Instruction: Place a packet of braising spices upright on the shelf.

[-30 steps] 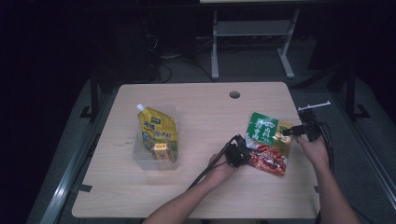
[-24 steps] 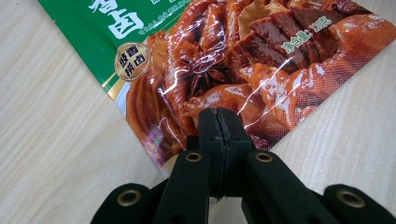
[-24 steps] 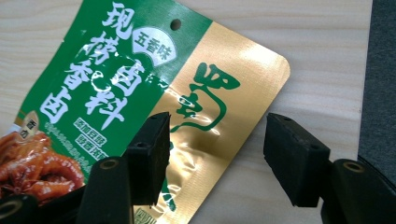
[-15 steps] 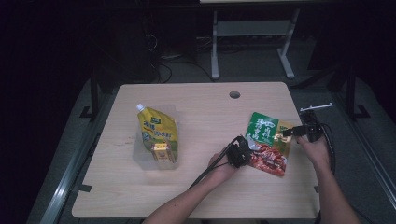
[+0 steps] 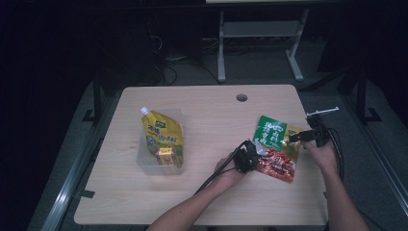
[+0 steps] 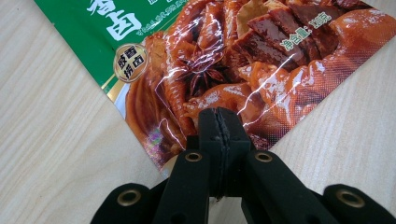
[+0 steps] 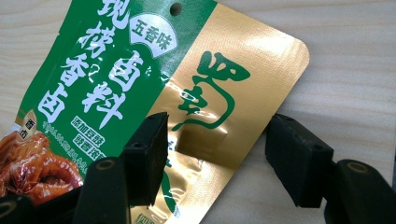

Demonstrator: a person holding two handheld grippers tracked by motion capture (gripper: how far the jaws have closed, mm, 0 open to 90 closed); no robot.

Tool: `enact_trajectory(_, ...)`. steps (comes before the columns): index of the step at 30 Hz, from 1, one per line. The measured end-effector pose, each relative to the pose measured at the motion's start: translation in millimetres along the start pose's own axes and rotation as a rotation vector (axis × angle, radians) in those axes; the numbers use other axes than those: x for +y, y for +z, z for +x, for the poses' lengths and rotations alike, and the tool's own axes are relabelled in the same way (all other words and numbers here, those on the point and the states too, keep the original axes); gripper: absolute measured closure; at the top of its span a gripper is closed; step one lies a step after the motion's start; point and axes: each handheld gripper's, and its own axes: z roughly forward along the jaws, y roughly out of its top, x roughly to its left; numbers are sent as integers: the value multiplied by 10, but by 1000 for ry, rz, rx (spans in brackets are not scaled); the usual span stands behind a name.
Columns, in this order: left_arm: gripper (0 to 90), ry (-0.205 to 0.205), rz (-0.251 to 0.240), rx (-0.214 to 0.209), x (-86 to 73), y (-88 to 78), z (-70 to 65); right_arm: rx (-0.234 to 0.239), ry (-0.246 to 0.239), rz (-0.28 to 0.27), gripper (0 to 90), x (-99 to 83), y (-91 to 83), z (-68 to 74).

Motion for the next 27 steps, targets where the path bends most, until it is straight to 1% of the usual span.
enact_trajectory(4,893,-2,0,-2,0,0,2,7,4,4,398,-4,-7,-6)
enact_trajectory(6,893,-2,0,-2,1,0,2,17,8,6,401,-10,-11,-11)
enact_trajectory(8,892,-2,0,-3,1,0,2,41,14,5,413,-17,-14,-22)
enact_trajectory(10,893,3,1,0,2,0,0,45,12,3,434,-26,-25,-21)
enact_trajectory(11,893,4,2,0,4,1,-1,70,14,-2,480,-33,-31,-22)
enact_trajectory(12,893,4,1,0,5,4,-4,70,14,-2,480,-33,-31,-22)
enact_trajectory(14,893,5,4,1,9,5,-6,87,5,2,540,-36,-33,-21)
enact_trajectory(16,893,9,5,3,11,5,-9,104,2,12,580,-34,-24,-16)
enact_trajectory(20,893,11,6,5,15,7,-10,121,-12,23,641,-31,-11,5)
enact_trajectory(22,893,9,6,5,16,9,-9,122,-12,27,664,-27,-5,18)
enact_trajectory(24,893,9,5,7,18,10,-10,112,-18,35,699,-26,6,23)
enact_trajectory(27,893,11,5,9,19,12,-13,111,-7,40,731,-30,18,14)
